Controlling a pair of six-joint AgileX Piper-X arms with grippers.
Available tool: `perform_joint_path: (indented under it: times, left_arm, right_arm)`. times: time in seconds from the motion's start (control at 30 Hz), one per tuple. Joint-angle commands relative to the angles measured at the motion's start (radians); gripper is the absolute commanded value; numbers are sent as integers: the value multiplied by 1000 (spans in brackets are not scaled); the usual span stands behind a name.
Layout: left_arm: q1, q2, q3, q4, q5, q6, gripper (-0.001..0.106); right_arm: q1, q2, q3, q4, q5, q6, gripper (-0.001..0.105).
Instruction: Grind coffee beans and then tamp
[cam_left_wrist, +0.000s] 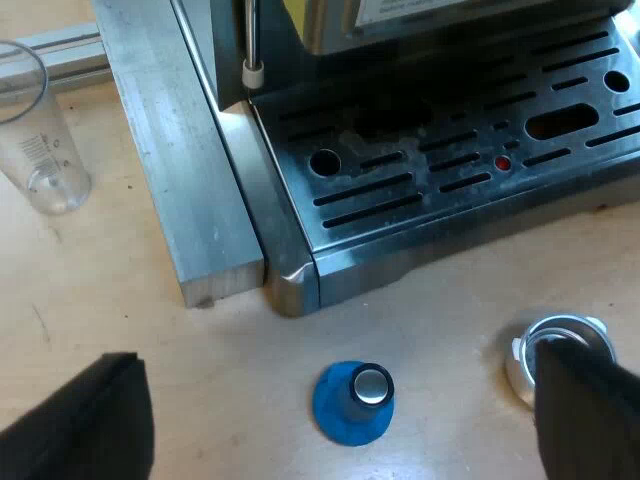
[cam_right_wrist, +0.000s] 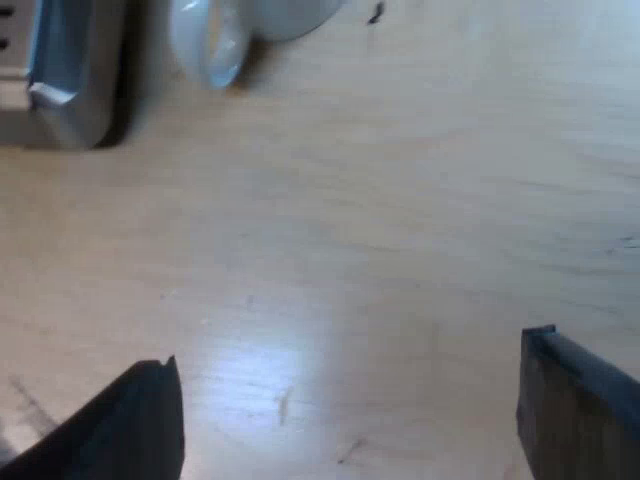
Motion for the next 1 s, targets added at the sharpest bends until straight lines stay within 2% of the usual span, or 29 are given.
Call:
perform_joint_path:
  times: [0.03,0.17,0.3,0.57,0.73,0.8,1.0]
  left_arm:
    - [1,-26,-7,13,-24,-5,78]
    - [1,-85,-7,18,-41,-5,78]
    - [1,-205,-7,20,-147,1,78]
    - [1,-418,29,28,-183,7,78]
    - [1,-541,87,28,-183,7,78]
    - [1,-581,100,32,-183,7,78]
    - [1,-670,105,89,-183,7,78]
  right_arm:
    - [-33,-68,-8,3,-9,-40,70]
    - [-33,-157,-8,10,-7,-72,70]
    - [-33,-276,-8,10,-4,-87,70]
    - [-30,-464,-8,8,-4,-74,70]
    - [-30,-560,-8,8,-4,-39,70]
    - [-30,-614,-8,8,-4,4,70]
    - [-30,-706,-8,8,-4,62,70]
